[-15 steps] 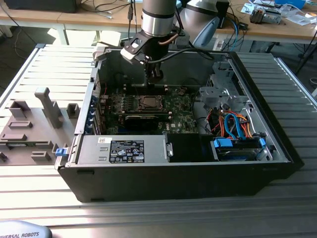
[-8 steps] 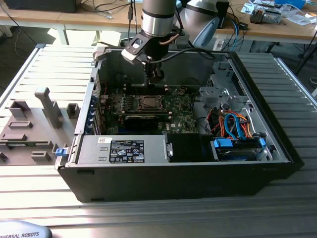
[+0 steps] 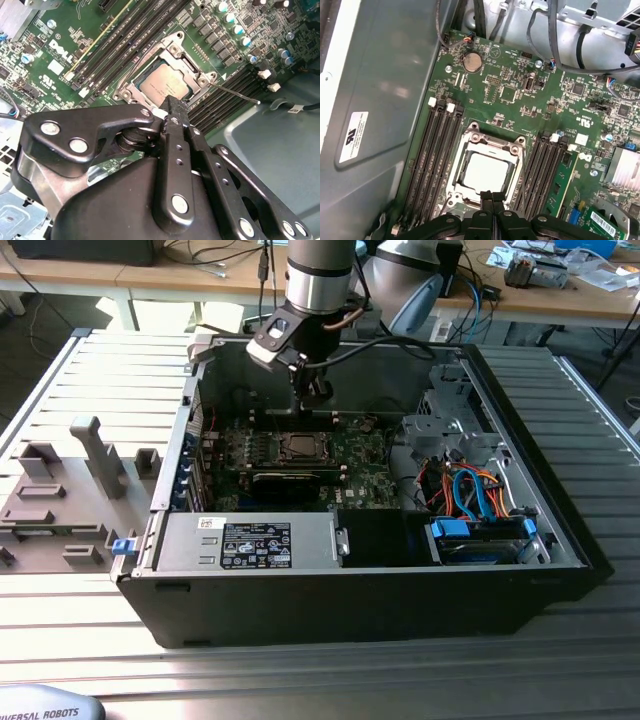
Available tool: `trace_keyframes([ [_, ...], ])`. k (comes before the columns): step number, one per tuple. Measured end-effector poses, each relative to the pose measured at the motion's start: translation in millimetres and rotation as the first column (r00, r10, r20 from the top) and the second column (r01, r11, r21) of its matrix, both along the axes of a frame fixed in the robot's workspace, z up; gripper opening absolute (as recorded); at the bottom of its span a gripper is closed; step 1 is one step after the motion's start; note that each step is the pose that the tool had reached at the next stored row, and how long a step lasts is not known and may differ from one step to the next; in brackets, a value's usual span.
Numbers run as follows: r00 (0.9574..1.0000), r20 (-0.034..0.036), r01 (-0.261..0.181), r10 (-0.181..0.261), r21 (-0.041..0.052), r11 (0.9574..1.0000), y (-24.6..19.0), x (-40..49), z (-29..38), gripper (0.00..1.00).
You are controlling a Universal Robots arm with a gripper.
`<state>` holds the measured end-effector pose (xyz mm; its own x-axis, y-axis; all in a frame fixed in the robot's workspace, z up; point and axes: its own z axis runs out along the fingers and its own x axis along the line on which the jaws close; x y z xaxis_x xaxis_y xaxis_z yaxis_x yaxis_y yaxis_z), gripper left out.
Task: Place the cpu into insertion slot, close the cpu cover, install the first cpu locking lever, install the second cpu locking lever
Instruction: 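Install the first cpu locking lever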
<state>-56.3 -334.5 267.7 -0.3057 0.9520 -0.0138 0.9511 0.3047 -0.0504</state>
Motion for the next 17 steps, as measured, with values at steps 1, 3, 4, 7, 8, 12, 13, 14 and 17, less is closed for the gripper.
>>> trace_keyframes([
  [1, 1.0000, 0.0000, -0.005, 0.005, 0.0000, 1.0000, 0.0, 0.0, 0.0, 0.11],
  [3, 0.9999, 0.0000, -0.014, 0.014, 0.0000, 0.9999, 0.0, 0.0, 0.0, 0.11],
  [4, 0.9998, 0.0000, -0.018, 0.018, 0.0000, 0.9998, 0.0, 0.0, 0.0, 0.11],
  [7, 0.9995, 0.0000, -0.030, 0.030, 0.0000, 0.9995, 0.0, 0.0, 0.0, 0.11],
  [8, 0.9995, 0.0000, -0.033, 0.033, 0.0000, 0.9995, 0.0, 0.0, 0.0, 0.11],
  [12, 0.9986, 0.0000, -0.052, 0.052, 0.0000, 0.9986, 0.0, 0.0, 0.0, 0.11],
  [13, 0.9983, 0.0000, -0.058, 0.058, 0.0000, 0.9983, 0.0, 0.0, 0.0, 0.11],
  [14, 0.9979, 0.0000, -0.065, 0.065, 0.0000, 0.9979, 0.0, 0.0, 0.0, 0.11],
  [17, 0.9973, 0.0000, -0.074, 0.074, 0.0000, 0.9973, 0.0, 0.0, 0.0, 0.11],
])
